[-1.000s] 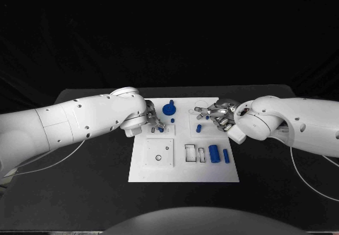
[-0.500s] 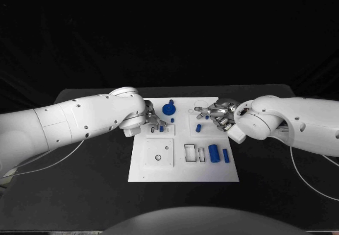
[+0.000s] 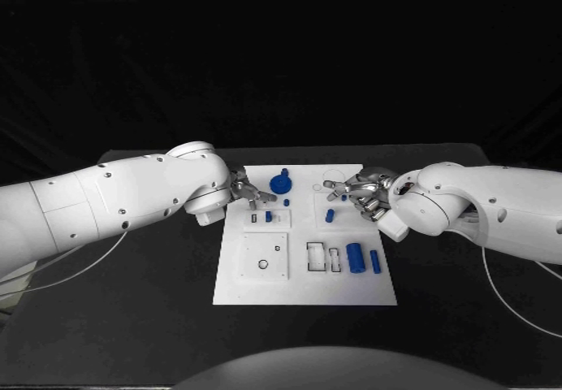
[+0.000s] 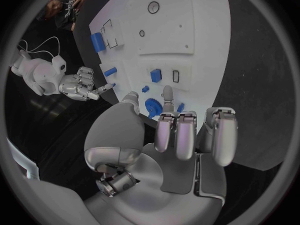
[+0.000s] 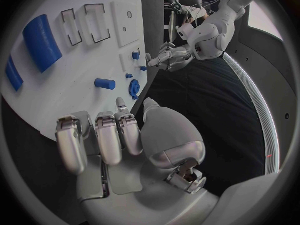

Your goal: Assemble the parts on the task board

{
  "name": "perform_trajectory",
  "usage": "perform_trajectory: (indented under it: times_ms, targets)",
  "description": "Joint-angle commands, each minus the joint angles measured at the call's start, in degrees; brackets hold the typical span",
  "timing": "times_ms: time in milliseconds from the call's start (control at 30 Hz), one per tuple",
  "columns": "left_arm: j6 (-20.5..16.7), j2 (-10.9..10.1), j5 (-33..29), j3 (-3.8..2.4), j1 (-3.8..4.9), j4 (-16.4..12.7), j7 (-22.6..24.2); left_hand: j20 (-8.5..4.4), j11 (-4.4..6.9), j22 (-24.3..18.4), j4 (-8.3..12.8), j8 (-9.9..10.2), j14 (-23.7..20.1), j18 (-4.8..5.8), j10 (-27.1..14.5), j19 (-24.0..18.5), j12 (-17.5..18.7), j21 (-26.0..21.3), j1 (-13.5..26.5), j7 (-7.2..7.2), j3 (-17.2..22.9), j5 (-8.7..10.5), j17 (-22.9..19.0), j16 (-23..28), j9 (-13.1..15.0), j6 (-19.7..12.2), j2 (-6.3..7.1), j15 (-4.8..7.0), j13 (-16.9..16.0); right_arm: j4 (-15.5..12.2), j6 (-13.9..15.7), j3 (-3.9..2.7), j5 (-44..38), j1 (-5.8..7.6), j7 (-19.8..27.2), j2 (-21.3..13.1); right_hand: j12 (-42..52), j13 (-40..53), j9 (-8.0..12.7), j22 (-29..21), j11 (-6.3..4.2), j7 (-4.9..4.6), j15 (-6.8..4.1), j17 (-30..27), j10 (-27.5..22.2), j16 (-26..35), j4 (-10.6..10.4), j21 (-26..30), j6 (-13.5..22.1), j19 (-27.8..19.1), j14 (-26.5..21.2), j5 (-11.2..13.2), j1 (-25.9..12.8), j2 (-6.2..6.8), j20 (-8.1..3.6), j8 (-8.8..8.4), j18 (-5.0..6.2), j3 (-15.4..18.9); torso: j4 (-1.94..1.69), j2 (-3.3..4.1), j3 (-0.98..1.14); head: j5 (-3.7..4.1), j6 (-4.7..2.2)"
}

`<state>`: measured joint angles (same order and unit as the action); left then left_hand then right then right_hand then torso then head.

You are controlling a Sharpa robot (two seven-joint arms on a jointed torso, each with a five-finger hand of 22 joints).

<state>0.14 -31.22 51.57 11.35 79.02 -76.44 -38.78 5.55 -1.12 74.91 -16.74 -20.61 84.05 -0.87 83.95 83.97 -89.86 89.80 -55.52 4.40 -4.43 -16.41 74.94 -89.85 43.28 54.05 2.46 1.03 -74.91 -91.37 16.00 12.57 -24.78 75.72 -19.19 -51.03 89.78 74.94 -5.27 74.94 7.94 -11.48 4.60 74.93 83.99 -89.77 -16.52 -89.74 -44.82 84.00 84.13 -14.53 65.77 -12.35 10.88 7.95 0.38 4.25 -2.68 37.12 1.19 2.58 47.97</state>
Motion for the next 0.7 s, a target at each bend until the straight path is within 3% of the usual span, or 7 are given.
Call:
perform_trajectory:
  times_ms: [33, 167, 333, 533, 700]
  targets:
    - [-0.66, -0.97, 0.42, -0.7, 1.18, -0.52, 3.91, 0.29, -0.1, 15.09, -0.07, -0.37, 5.95, 0.87, 6.05, 6.03, -0.14, 0.2, -0.16, 0.04, -0.35, 2.21, 15.06, -0.15, 0.11, 0.44, 0.23, 0.0, -15.09, 0.06, -0.78, 0.0, -0.12, -0.08, 0.5, 0.06, 0.22, 15.06, -0.06, 15.06, 0.25, -0.65, 0.4, 15.07, 6.01, -0.23, -0.07, -0.26, 0.28, 6.0, 5.87, -0.16, 0.42, -0.06, 0.35, 0.39, -0.38, 0.39, -0.03, 0.03, 0.06, -0.32, -0.35]
    - [1.21, -1.95, 0.22, -1.54, 2.51, 0.18, 5.17, 0.2, 0.15, 15.09, -0.05, -0.39, 5.95, 0.87, 6.05, 6.03, -0.14, 0.2, -2.99, -0.24, 0.11, 1.65, 15.06, -0.15, 0.14, 1.11, 0.5, 0.2, -15.09, 0.12, -0.78, 0.0, -0.12, -0.1, 0.48, 0.1, 0.22, 15.06, -0.06, 15.06, 0.25, -0.65, 0.4, 15.07, 6.01, -0.23, -0.07, -0.26, 0.28, 6.0, 5.87, -0.16, 0.42, -0.06, 0.35, 0.39, -0.38, 0.39, 0.0, 0.03, 0.04, -0.45, -0.75]
    - [5.49, -1.61, 0.22, -1.89, 3.24, 3.22, 4.71, 0.15, 0.19, 15.09, -0.06, -0.33, 5.95, 0.87, 6.05, 6.03, -0.14, 0.2, -3.4, -0.29, 0.08, 1.41, 15.06, -0.15, 0.11, 1.22, 0.7, 0.23, -15.09, 0.16, -0.82, 0.0, -0.11, -0.11, 0.43, 0.15, 0.22, 15.06, -0.08, 15.06, 0.26, -0.67, 0.42, 15.07, 6.01, -0.23, -0.06, -0.26, 0.31, 6.0, 5.87, -0.18, 0.48, -0.11, 0.37, 0.45, -0.38, 0.43, 0.05, 0.1, -0.03, -0.98, -1.33]
    - [9.92, 0.09, 0.83, -1.91, 3.42, 7.63, 3.95, 0.09, 0.23, 15.09, -0.06, -0.01, 5.95, 0.87, 6.05, 6.03, -0.14, 0.2, -4.37, -0.31, 0.15, 1.27, 15.06, -0.15, -0.1, 1.18, 0.93, 0.28, -15.09, 0.18, -0.89, 0.0, -0.11, -0.12, 0.43, 0.23, 0.22, 15.06, -0.08, 15.06, 0.26, -0.67, 0.42, 15.07, 6.01, -0.23, -0.06, -0.26, 0.31, 6.0, 5.87, -0.18, 0.48, -0.11, 0.37, 0.45, -0.38, 0.43, 0.05, 0.13, -0.03, -1.17, -1.63]
    - [12.71, 2.12, 1.34, -1.39, 3.32, 11.61, 3.85, 0.08, 0.23, 15.09, -0.06, 0.07, 5.95, 0.87, 6.05, 6.03, -0.14, 0.2, -4.65, -0.32, 0.19, 1.25, 15.06, -0.15, -0.16, 1.19, 0.97, 0.29, -15.09, 0.21, -0.96, 0.0, -0.1, -0.14, 0.44, 0.34, 0.22, 15.06, -0.08, 15.06, 0.26, -0.67, 0.42, 15.07, 6.01, -0.23, -0.06, -0.26, 0.31, 6.0, 5.87, -0.18, 0.48, -0.11, 0.37, 0.45, -0.38, 0.43, 0.05, 0.12, -0.05, -1.1, -1.76]
